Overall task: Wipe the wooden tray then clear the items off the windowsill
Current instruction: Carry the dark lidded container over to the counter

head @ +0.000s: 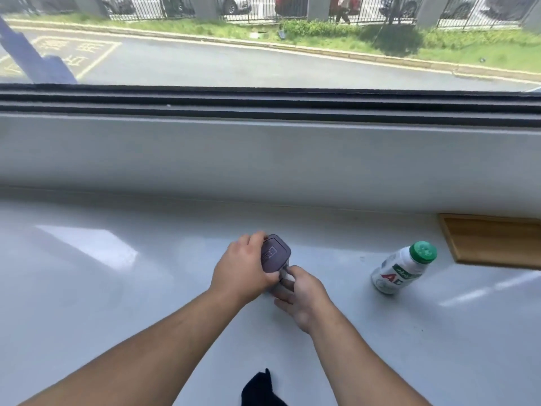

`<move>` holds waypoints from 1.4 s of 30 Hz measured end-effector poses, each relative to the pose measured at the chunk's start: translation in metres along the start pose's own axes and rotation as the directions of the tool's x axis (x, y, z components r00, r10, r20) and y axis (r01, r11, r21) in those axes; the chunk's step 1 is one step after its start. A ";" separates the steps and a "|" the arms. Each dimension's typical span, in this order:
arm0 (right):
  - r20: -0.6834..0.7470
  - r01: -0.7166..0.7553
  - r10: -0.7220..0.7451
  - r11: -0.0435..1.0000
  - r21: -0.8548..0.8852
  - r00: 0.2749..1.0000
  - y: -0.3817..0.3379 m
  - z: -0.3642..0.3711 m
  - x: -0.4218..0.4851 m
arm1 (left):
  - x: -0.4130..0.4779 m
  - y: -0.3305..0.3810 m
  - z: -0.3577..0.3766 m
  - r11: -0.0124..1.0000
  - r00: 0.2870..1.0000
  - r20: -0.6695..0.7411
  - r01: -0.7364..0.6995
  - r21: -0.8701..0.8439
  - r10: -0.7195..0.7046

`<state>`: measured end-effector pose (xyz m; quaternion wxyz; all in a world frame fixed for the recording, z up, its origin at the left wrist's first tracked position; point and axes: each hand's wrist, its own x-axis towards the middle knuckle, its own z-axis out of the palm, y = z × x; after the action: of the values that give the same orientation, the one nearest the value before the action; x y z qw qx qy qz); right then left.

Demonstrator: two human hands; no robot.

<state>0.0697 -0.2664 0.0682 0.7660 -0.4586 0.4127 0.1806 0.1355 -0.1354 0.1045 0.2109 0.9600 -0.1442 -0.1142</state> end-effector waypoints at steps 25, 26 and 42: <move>0.428 0.002 0.397 0.732 -0.682 0.812 0.371 0.410 -0.169 | -0.457 -0.408 -0.153 0.632 0.506 -0.383 0.668 -0.393 -0.773; 0.433 0.011 0.415 0.712 -0.702 0.800 0.391 0.420 -0.179 | -0.479 -0.420 -0.151 0.607 0.476 -0.384 0.685 -0.403 -0.791; 0.426 0.128 0.636 0.459 -0.879 0.643 0.670 0.526 -0.315 | -0.778 -0.548 -0.125 0.290 0.037 -0.414 0.770 -0.568 -0.910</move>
<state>-0.3117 0.5583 0.0743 0.4870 -0.5873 0.0044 0.6464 -0.4297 0.6407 0.0982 0.2273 0.7922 0.5502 0.1340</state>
